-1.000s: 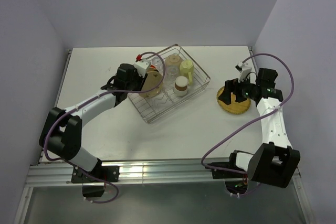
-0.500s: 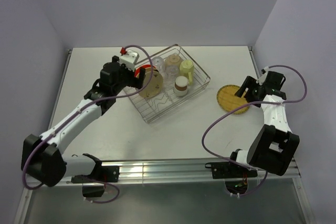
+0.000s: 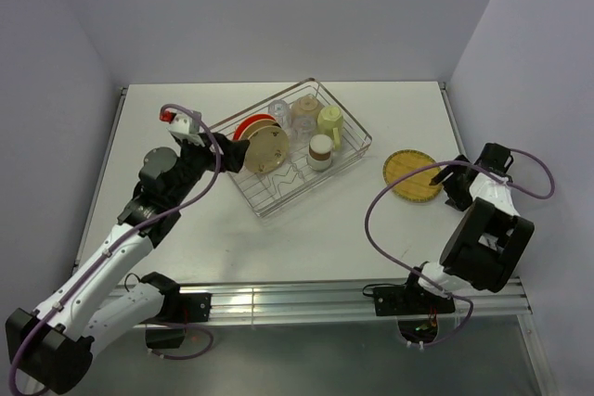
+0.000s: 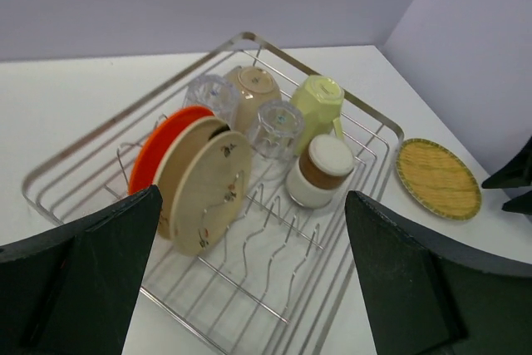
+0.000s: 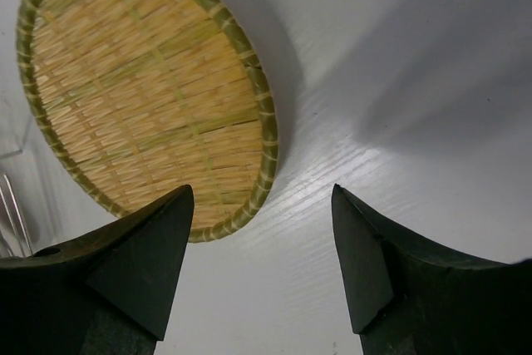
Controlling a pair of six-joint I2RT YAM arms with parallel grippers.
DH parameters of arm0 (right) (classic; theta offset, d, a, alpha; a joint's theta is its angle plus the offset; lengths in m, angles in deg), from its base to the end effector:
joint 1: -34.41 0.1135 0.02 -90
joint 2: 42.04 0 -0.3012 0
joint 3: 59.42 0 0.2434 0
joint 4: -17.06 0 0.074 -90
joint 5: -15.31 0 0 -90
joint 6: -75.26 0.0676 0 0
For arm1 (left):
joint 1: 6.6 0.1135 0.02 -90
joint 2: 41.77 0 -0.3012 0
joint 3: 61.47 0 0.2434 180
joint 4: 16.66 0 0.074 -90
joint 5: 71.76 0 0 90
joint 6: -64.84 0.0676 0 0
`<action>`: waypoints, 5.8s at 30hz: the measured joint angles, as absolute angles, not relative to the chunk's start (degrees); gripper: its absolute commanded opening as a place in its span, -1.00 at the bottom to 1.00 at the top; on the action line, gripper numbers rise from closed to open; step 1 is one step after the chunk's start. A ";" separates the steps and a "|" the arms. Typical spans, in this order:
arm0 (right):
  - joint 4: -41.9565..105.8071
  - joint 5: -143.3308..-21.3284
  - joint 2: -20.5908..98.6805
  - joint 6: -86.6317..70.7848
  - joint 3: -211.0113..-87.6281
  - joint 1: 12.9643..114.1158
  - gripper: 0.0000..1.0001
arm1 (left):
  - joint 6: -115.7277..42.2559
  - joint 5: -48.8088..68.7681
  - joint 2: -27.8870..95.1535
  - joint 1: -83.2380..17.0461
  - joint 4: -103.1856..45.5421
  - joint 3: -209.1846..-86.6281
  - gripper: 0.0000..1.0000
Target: Load the mixed dishes into the dish rack
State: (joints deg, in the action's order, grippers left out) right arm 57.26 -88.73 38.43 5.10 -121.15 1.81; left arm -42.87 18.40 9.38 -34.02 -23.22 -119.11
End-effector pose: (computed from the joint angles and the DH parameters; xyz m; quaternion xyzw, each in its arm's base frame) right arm 0.2385 -0.1331 0.2128 0.3931 0.8723 0.0875 0.2772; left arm 0.1905 -0.0986 0.3754 0.0589 0.7051 -0.2703 0.6530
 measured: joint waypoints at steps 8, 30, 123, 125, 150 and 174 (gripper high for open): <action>54.92 -90.46 45.32 7.13 -120.84 1.25 0.23 | -50.48 17.64 3.37 -34.02 -24.25 -112.64 0.98; 46.38 -106.13 48.33 12.64 -121.28 1.35 -1.00 | -62.08 17.62 -2.18 -34.02 -27.44 -112.07 0.98; 43.73 -133.89 13.16 -4.28 -119.90 25.81 0.51 | -27.05 13.38 29.40 -37.21 -21.25 -126.59 -1.00; 44.17 -133.87 13.16 -4.80 -119.79 25.81 0.51 | -23.31 14.73 29.51 -36.70 -21.38 -125.76 -1.00; 44.70 -133.67 13.16 -6.09 -119.77 25.81 0.52 | -9.12 7.37 33.80 -32.55 -18.72 -122.61 -1.00; 44.70 -132.80 13.16 -6.40 -119.36 25.81 0.54 | -14.35 7.17 37.60 -32.22 -15.40 -120.34 -0.21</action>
